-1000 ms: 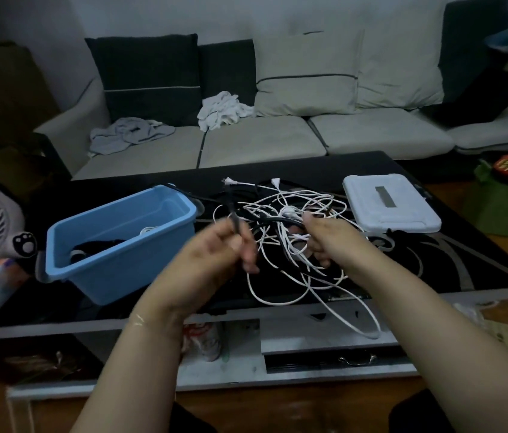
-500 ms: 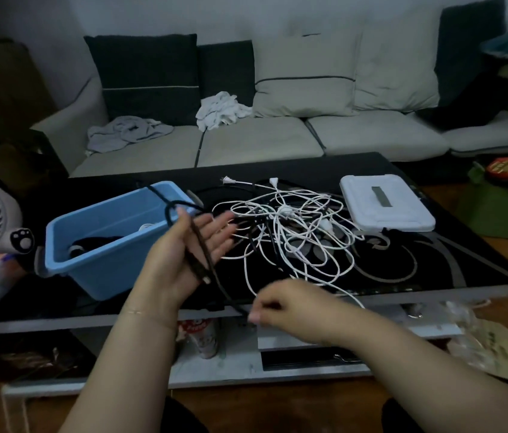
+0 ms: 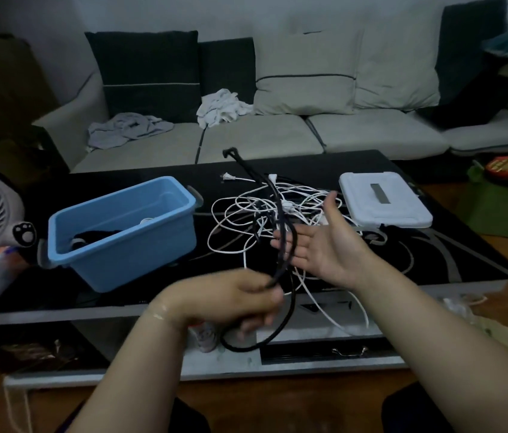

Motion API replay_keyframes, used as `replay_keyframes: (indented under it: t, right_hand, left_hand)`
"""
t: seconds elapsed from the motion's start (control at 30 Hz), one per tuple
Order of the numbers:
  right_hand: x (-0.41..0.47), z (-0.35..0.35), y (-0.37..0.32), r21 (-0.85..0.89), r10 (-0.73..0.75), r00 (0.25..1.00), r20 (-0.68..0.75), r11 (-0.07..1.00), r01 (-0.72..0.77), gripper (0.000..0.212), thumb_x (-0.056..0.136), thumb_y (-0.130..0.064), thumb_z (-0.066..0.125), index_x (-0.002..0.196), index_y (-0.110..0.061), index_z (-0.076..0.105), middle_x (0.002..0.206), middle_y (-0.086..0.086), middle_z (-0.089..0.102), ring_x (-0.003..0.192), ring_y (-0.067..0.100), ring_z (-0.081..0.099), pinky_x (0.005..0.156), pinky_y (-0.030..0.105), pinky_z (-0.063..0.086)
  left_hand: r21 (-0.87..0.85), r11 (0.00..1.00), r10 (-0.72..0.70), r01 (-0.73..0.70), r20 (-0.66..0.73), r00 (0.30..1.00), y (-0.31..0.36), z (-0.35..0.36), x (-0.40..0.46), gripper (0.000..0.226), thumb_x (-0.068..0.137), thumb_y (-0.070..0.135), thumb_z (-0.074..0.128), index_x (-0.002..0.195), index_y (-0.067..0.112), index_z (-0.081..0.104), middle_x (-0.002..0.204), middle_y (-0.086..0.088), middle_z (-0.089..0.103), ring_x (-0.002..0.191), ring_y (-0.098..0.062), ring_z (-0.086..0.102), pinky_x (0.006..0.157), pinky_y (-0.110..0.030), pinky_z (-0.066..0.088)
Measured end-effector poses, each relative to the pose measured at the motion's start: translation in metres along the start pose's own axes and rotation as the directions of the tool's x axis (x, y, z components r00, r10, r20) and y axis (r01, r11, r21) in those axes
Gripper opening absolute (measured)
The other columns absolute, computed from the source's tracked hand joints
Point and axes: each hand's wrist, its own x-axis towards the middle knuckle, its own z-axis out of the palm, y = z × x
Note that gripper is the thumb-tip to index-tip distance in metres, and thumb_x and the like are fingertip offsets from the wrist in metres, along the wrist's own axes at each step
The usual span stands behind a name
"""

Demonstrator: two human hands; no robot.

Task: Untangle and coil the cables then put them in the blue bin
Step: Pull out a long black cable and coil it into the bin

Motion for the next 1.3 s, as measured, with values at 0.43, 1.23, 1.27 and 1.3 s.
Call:
replay_keyframes:
  t: [0.43, 1.23, 1.27, 1.3]
  right_hand:
    - [-0.016, 0.011, 0.018, -0.477, -0.218, 0.963, 0.161, 0.837, 0.269, 0.025, 0.103, -0.015, 0.038, 0.122, -0.009, 0.052, 0.059, 0.000, 0.051, 0.039, 0.004, 0.030, 0.038, 0.017, 0.033]
    - [0.000, 0.013, 0.041, -0.906, -0.219, 0.972, 0.082, 0.389, 0.164, 0.040, 0.096, -0.045, 0.047, 0.120, -0.015, 0.055, 0.122, 0.009, 0.062, 0.102, 0.023, 0.064, 0.082, 0.035, 0.050]
    - [0.003, 0.015, 0.033, -0.777, -0.198, 0.980, 0.023, 0.613, 0.142, 0.048, 0.094, -0.050, 0.044, 0.123, -0.013, 0.052, 0.121, 0.009, 0.063, 0.099, 0.022, 0.065, 0.080, 0.035, 0.053]
    - [0.005, 0.018, 0.026, -0.608, -0.157, 0.988, 0.010, 0.783, 0.131, 0.059, 0.088, -0.056, 0.044, 0.126, -0.011, 0.049, 0.120, 0.007, 0.063, 0.099, 0.020, 0.066, 0.080, 0.033, 0.054]
  left_hand:
    - [-0.095, 0.982, -0.186, 0.165, -0.300, 0.936, -0.036, -0.036, -0.003, 0.107, 0.065, 0.038, 0.087, 0.150, 0.018, 0.026, 0.134, 0.007, 0.056, 0.116, -0.002, 0.058, 0.096, -0.017, 0.045]
    - [-0.406, 0.832, -0.114, -0.377, -0.792, 0.599, -0.031, -0.033, 0.028, 0.026, 0.103, 0.027, 0.042, 0.102, 0.011, 0.062, 0.049, 0.008, 0.034, 0.042, -0.005, 0.028, 0.042, -0.017, 0.027]
    - [-0.357, 0.861, -0.051, -0.364, -0.771, 0.635, -0.027, -0.028, 0.026, 0.021, 0.102, 0.021, 0.044, 0.101, 0.010, 0.062, 0.052, 0.006, 0.041, 0.045, -0.007, 0.034, 0.046, -0.018, 0.032]
    - [-0.307, 0.892, 0.004, -0.332, -0.730, 0.684, -0.024, -0.025, 0.023, 0.016, 0.101, 0.017, 0.046, 0.100, 0.008, 0.060, 0.056, 0.004, 0.049, 0.048, -0.008, 0.041, 0.049, -0.019, 0.037]
